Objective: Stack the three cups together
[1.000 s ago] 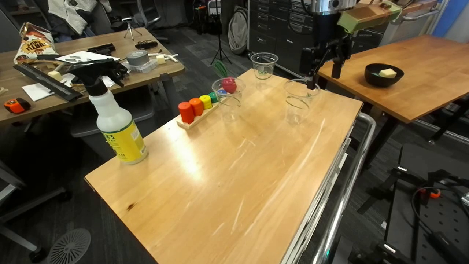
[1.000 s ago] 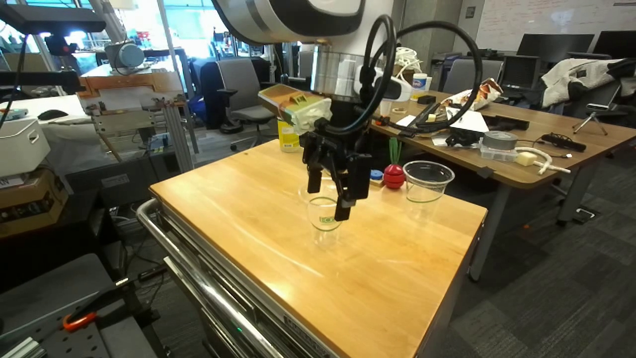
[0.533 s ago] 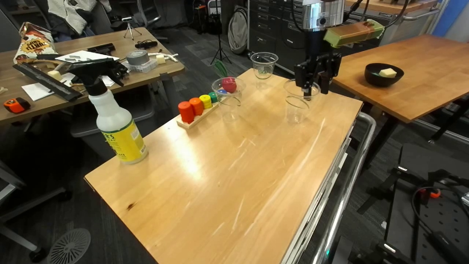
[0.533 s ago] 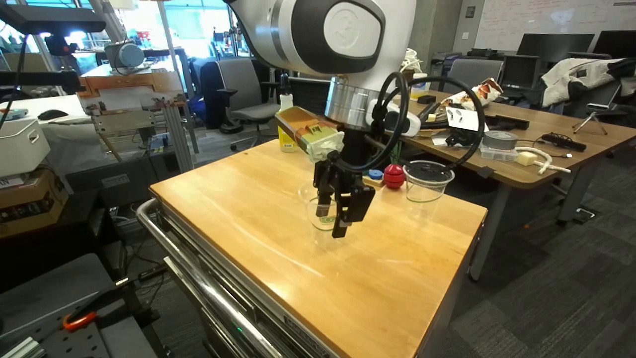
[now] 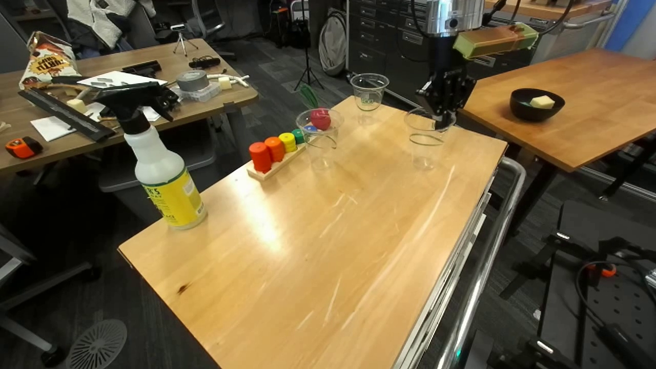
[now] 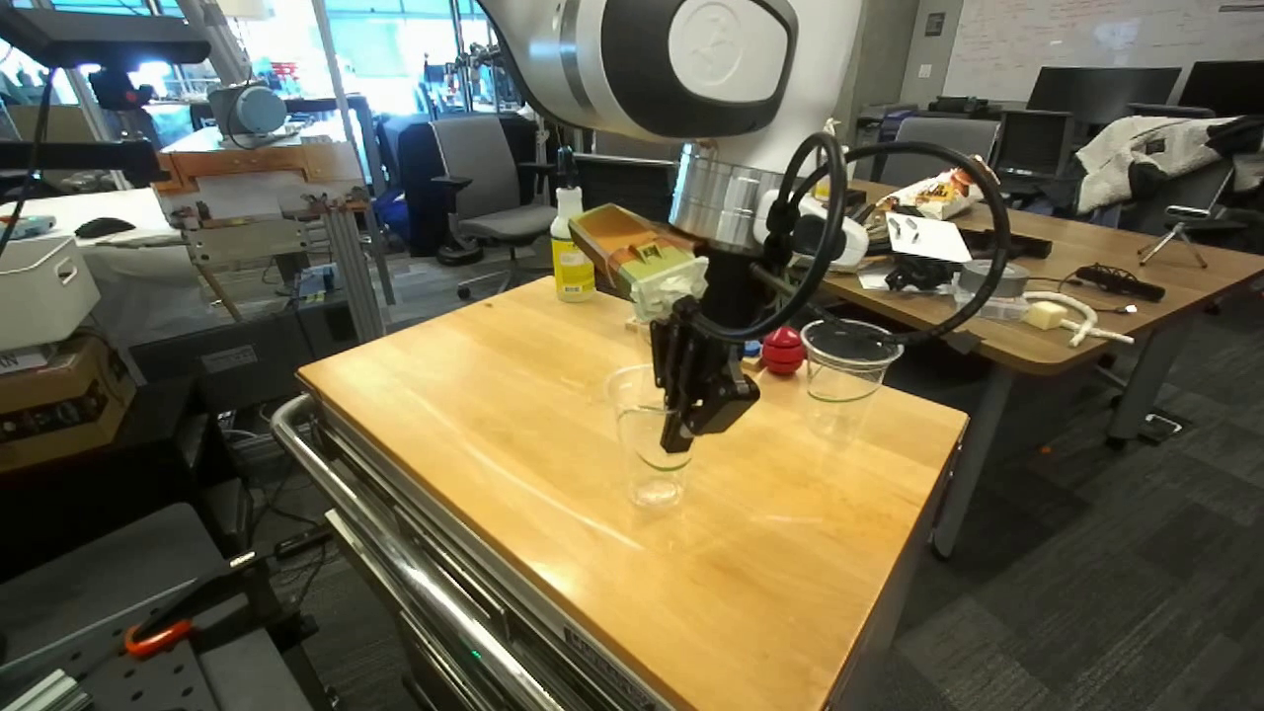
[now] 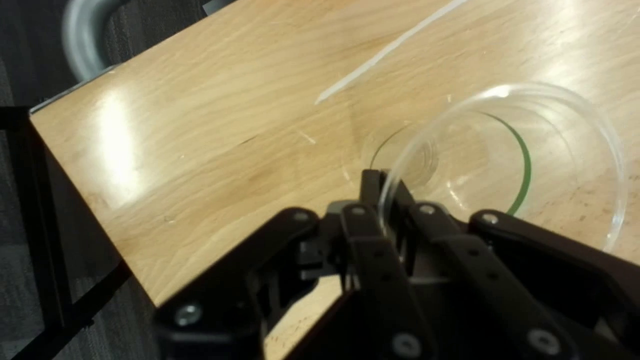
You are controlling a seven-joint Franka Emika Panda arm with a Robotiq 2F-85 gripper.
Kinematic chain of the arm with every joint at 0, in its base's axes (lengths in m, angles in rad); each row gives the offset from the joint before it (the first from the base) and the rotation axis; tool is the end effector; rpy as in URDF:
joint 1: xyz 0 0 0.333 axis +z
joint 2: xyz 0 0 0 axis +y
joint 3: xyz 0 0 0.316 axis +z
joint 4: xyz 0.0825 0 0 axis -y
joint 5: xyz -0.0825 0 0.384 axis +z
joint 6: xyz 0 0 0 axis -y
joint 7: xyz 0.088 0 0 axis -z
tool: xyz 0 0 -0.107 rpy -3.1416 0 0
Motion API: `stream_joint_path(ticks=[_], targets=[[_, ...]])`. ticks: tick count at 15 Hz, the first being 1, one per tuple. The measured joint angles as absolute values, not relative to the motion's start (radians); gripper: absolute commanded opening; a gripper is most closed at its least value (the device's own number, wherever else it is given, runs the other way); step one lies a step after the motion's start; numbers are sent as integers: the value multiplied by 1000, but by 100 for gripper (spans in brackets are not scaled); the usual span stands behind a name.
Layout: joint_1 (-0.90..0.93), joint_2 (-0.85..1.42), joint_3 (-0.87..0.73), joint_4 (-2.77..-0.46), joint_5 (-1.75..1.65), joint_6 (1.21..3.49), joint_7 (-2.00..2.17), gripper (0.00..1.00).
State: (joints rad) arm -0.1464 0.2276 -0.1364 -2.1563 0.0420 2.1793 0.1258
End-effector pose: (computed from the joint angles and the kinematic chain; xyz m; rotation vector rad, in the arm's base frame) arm 0.5191 -0.1490 0.2784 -3.0355 0.6720 0.3141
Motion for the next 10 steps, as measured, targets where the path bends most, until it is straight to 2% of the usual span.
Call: stream_joint_path(ticks=[10], targets=[[-147,104,-138,-2118,78,2013,132,1]])
